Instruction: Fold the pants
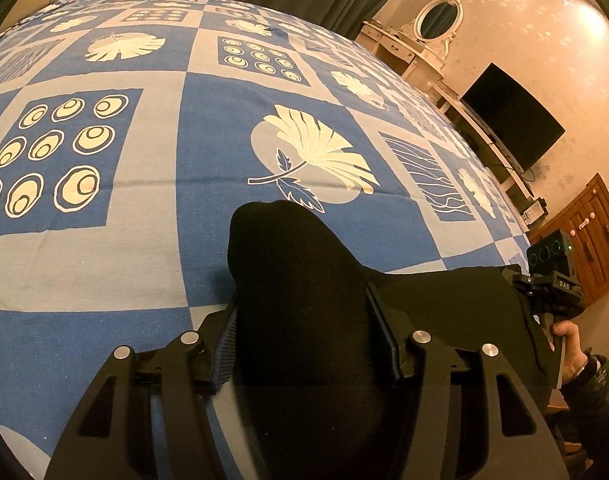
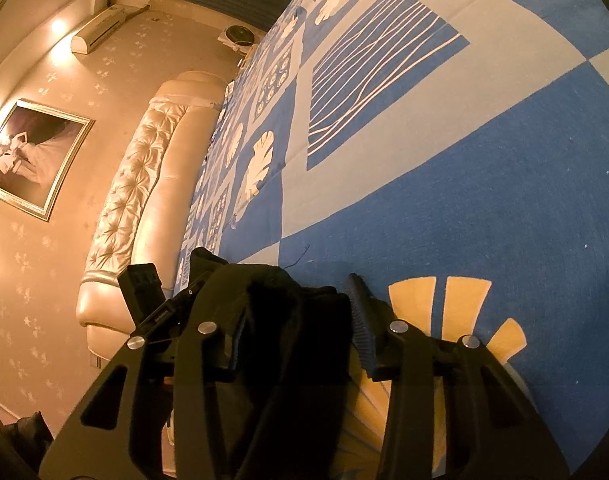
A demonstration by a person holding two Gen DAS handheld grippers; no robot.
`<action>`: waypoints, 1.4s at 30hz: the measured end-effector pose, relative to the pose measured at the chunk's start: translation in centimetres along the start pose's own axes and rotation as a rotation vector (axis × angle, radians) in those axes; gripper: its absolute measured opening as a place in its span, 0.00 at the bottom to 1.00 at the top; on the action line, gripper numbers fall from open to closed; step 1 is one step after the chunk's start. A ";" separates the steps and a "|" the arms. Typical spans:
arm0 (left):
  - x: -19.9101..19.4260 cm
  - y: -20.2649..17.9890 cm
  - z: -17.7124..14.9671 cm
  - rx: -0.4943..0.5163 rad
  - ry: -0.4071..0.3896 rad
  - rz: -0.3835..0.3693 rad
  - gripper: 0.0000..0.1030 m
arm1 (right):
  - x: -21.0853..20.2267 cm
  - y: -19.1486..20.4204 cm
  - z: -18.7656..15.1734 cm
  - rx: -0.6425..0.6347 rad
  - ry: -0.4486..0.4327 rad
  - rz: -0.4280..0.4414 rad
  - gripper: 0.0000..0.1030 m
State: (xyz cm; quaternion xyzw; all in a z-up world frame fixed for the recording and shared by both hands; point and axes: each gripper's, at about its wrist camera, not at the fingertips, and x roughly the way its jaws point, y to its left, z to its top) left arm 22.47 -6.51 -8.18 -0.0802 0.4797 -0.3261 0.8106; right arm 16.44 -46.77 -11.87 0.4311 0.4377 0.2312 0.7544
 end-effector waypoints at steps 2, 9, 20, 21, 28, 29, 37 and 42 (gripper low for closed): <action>0.0 0.0 0.0 -0.001 -0.001 0.000 0.55 | 0.0 0.1 0.0 -0.002 -0.001 -0.003 0.39; -0.6 -0.1 0.3 -0.008 -0.022 0.000 0.49 | -0.2 0.3 0.0 -0.009 -0.025 0.000 0.35; -1.2 -0.3 0.8 -0.006 -0.028 0.024 0.47 | 0.2 0.8 0.6 -0.033 -0.033 -0.008 0.34; -1.2 -0.2 0.8 -0.010 -0.028 0.024 0.47 | 0.3 0.9 0.7 -0.033 -0.034 -0.008 0.34; -1.2 0.2 1.3 -0.022 -0.027 0.033 0.47 | 0.4 1.0 0.8 -0.035 -0.035 -0.006 0.34; -1.2 0.3 1.3 -0.025 -0.028 0.034 0.47 | 0.4 1.0 0.8 -0.034 -0.036 -0.006 0.34; -1.2 1.0 2.0 -0.044 -0.033 0.044 0.47 | 0.8 1.4 1.4 -0.033 -0.039 0.002 0.33; -1.2 1.6 2.6 -0.056 -0.036 0.048 0.47 | 1.1 1.5 1.5 -0.034 -0.038 0.004 0.33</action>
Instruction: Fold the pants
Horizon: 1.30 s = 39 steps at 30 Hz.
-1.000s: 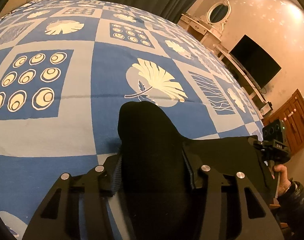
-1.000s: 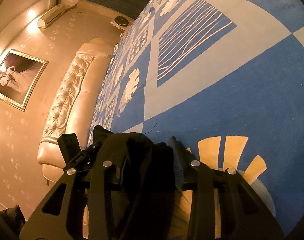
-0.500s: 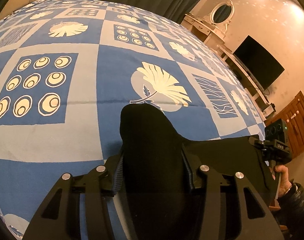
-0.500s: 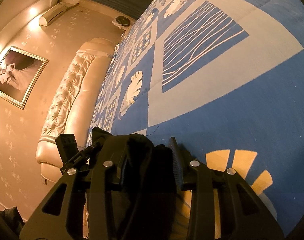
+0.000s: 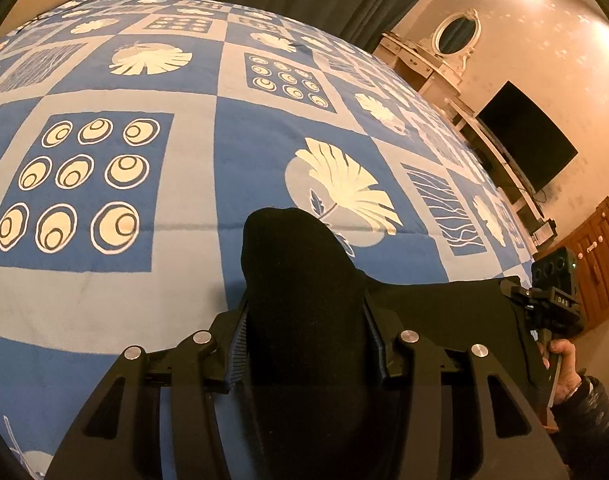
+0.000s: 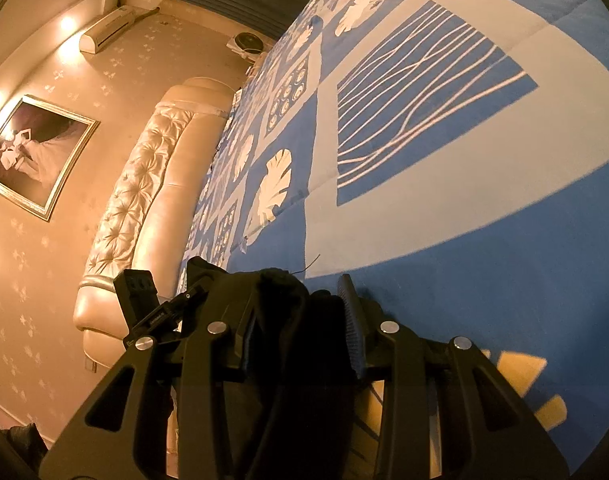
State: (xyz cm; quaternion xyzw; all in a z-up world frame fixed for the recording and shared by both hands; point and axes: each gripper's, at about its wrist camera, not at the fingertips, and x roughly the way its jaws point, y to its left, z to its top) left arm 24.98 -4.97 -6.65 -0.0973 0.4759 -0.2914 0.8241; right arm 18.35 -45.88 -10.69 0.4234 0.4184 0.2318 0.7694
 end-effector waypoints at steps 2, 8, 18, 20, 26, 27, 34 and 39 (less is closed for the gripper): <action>0.1 0.3 0.3 -0.008 0.001 -0.001 0.47 | -0.1 0.0 -0.1 0.002 -0.001 0.001 0.33; 0.4 0.9 1.1 -0.024 0.000 0.002 0.47 | 0.6 0.4 0.5 0.005 0.002 0.002 0.33; 0.8 1.8 2.2 -0.039 0.000 0.007 0.47 | 1.8 1.1 1.6 0.011 0.000 0.009 0.32; 0.9 2.0 2.4 -0.041 -0.001 0.008 0.47 | 2.2 1.3 2.0 0.015 -0.002 0.012 0.31; 1.2 2.4 3.1 -0.046 -0.002 0.009 0.47 | 3.3 1.6 2.9 0.019 0.001 0.016 0.29; 1.2 2.5 3.2 -0.047 -0.001 0.008 0.47 | 3.5 1.7 3.1 0.019 0.002 0.015 0.29; 1.7 3.0 3.8 -0.060 0.002 -0.001 0.47 | 4.5 1.9 3.6 0.026 0.000 0.019 0.28; 1.9 3.4 4.0 -0.069 0.002 -0.009 0.47 | 4.6 1.8 3.5 0.029 0.000 0.021 0.28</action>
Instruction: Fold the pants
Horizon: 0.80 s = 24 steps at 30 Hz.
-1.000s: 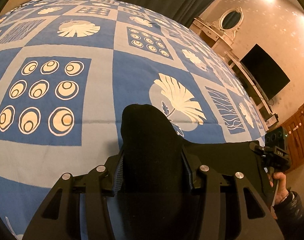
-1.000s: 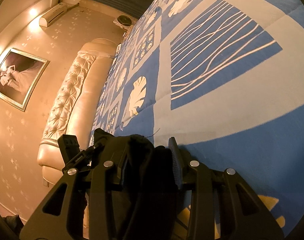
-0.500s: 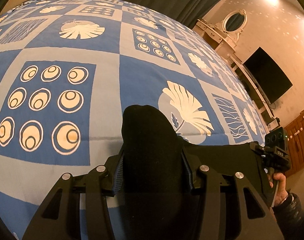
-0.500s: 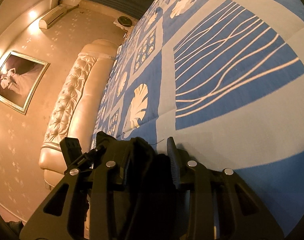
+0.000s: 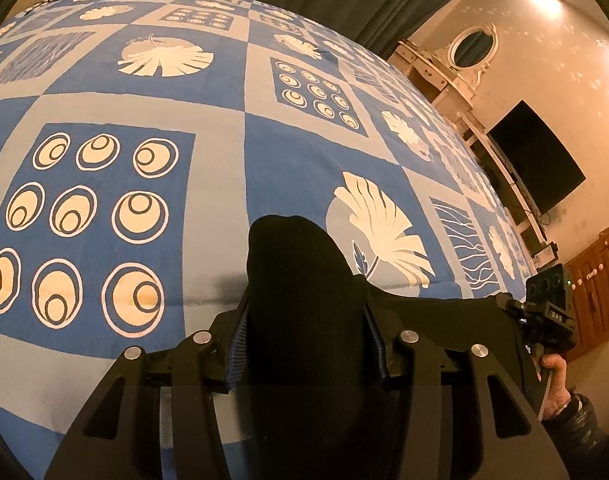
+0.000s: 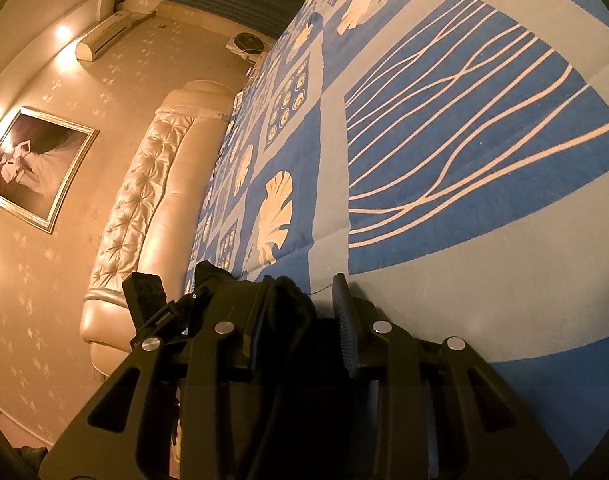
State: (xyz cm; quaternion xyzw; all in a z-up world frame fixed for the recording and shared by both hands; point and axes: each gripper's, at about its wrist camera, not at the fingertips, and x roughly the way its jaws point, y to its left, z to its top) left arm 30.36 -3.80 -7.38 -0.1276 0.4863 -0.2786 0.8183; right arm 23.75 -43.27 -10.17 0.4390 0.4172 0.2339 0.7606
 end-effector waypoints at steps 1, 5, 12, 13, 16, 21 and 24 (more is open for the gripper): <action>0.1 0.1 0.1 -0.005 0.001 -0.004 0.47 | 0.1 0.1 0.0 -0.001 0.000 -0.002 0.28; 0.2 0.4 0.1 -0.010 0.005 -0.011 0.47 | 0.0 -0.1 0.2 0.000 0.000 -0.001 0.28; 0.5 0.6 0.1 -0.021 0.007 -0.023 0.47 | 0.5 -0.5 0.7 0.007 -0.004 0.002 0.28; 0.6 0.6 0.1 -0.023 0.008 -0.024 0.47 | 0.7 -0.4 0.8 0.007 -0.004 0.002 0.28; 0.5 0.6 0.1 -0.031 0.006 -0.028 0.47 | 0.9 -0.5 0.9 0.008 -0.004 0.003 0.28; 0.1 0.8 0.0 -0.046 -0.012 -0.019 0.47 | 1.2 -0.7 1.1 0.008 -0.002 0.002 0.28; -0.1 1.4 -0.1 -0.064 -0.016 -0.028 0.47 | 1.3 -0.8 1.1 0.005 -0.003 -0.004 0.28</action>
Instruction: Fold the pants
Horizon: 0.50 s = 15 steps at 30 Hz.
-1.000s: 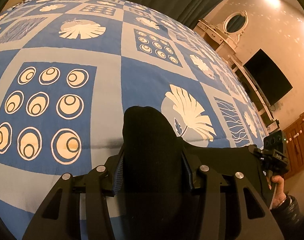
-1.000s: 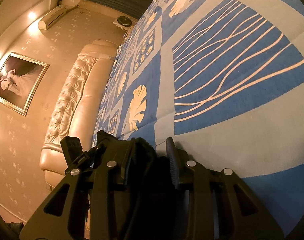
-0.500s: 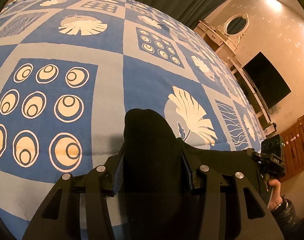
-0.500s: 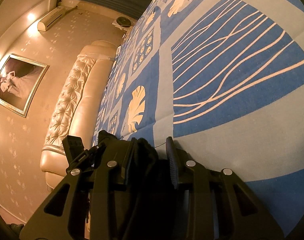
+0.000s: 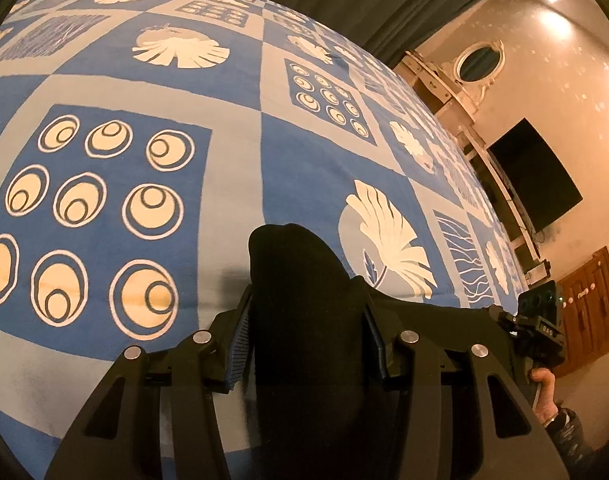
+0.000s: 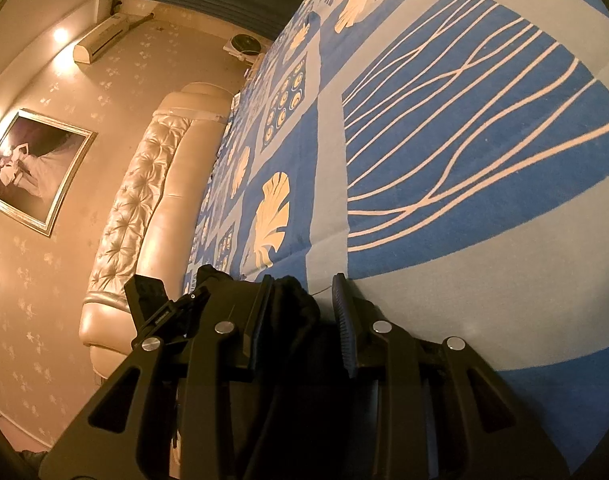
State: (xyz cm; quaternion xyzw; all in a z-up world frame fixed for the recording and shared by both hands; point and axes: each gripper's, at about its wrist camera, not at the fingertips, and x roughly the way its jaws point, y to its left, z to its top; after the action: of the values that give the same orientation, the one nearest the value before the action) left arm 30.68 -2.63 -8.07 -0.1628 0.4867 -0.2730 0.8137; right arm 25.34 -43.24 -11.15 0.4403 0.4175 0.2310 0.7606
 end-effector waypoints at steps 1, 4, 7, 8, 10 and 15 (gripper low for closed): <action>0.0 0.0 0.0 0.001 0.002 -0.002 0.47 | 0.1 0.0 0.0 -0.001 -0.002 -0.002 0.28; 0.0 -0.2 -0.1 0.030 0.011 -0.011 0.52 | -0.1 -0.2 -0.2 0.015 -0.007 0.011 0.31; -0.4 0.0 -0.1 0.025 0.008 -0.032 0.61 | -0.7 -0.5 -0.5 0.029 -0.018 0.026 0.41; -0.6 0.1 -0.2 0.017 0.003 -0.037 0.64 | -0.9 -0.4 -0.7 0.031 -0.024 0.025 0.47; -1.1 0.2 -0.5 0.001 -0.001 -0.045 0.66 | -1.6 -0.4 -0.8 0.034 -0.037 0.023 0.54; -3.1 1.6 -1.9 -0.089 -0.009 -0.092 0.71 | -4.3 -0.4 -2.0 0.045 -0.068 0.008 0.72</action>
State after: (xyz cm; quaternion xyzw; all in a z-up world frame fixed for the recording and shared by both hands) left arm 28.24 0.50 -7.63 -0.2222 0.4867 -0.2876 0.7944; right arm 21.33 -45.58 -10.13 0.4665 0.3946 0.2093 0.7634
